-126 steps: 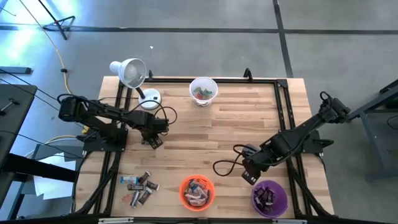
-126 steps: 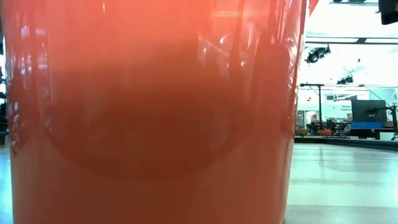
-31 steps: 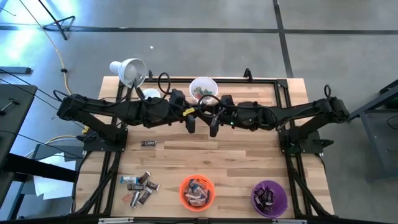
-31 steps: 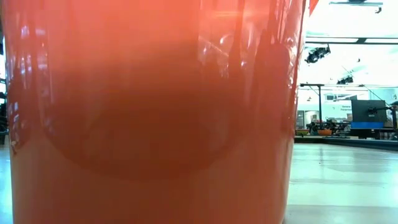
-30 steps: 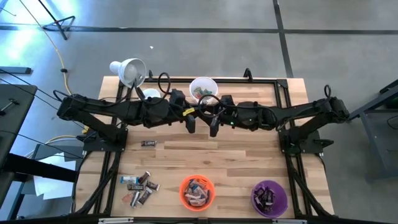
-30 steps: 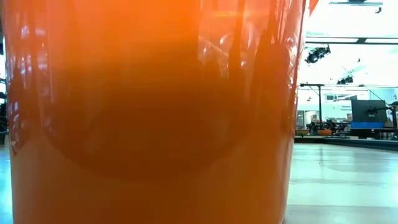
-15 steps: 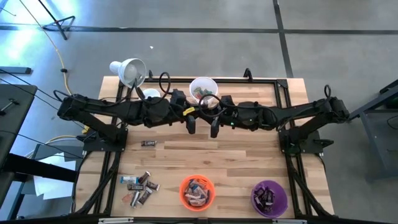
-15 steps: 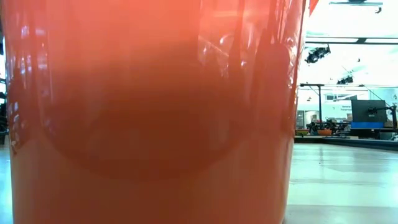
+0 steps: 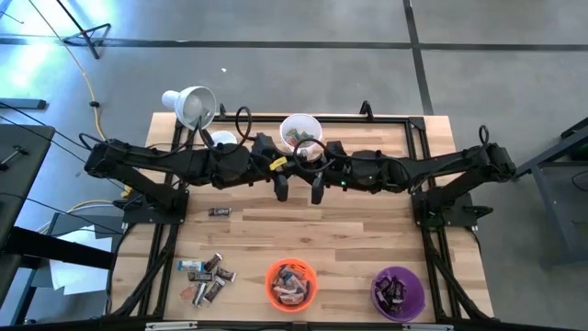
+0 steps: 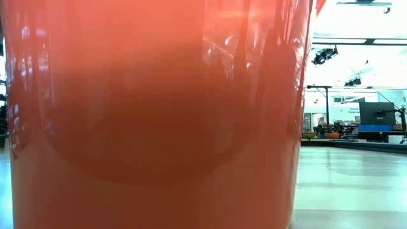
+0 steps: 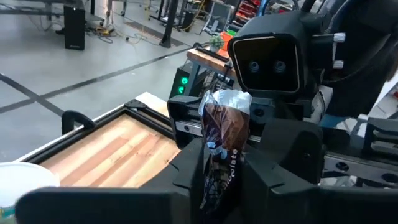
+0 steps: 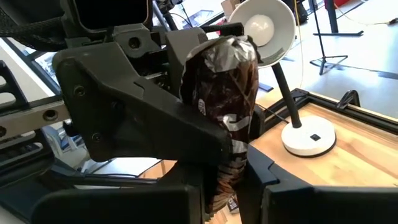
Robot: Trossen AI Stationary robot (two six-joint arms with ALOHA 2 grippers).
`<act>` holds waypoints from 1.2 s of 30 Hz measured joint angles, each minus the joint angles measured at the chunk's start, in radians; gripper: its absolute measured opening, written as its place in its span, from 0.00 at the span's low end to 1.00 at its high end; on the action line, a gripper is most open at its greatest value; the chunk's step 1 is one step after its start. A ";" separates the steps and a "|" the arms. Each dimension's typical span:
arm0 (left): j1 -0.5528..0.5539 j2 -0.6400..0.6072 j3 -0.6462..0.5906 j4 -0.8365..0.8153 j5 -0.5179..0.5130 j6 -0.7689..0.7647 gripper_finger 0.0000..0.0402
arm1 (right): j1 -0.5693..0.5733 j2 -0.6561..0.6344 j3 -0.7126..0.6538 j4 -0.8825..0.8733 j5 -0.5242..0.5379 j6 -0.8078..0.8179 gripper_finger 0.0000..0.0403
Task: Organize candy in baskets
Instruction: Put the dark brown chocolate bar into the dark purple bucket
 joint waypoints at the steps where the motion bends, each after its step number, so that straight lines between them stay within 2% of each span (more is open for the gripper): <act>1: 0.000 0.000 0.000 0.000 0.000 0.007 0.18 | 0.000 0.000 0.000 0.000 0.000 0.000 0.09; 9: 0.001 -0.001 0.000 -0.001 0.000 0.074 0.28 | 0.000 0.000 0.000 -0.003 0.000 0.000 0.09; 18: 0.019 -0.002 0.000 0.006 0.057 0.342 0.40 | 0.000 0.000 0.000 -0.010 -0.003 0.000 0.09; 28: 0.082 -0.027 -0.004 -0.009 0.065 0.352 0.48 | -0.006 -0.038 0.001 -0.072 0.016 0.027 0.09; 36: 0.115 -0.105 -0.002 -0.079 0.050 0.351 0.49 | -0.003 -0.148 0.002 -0.203 0.066 0.040 0.09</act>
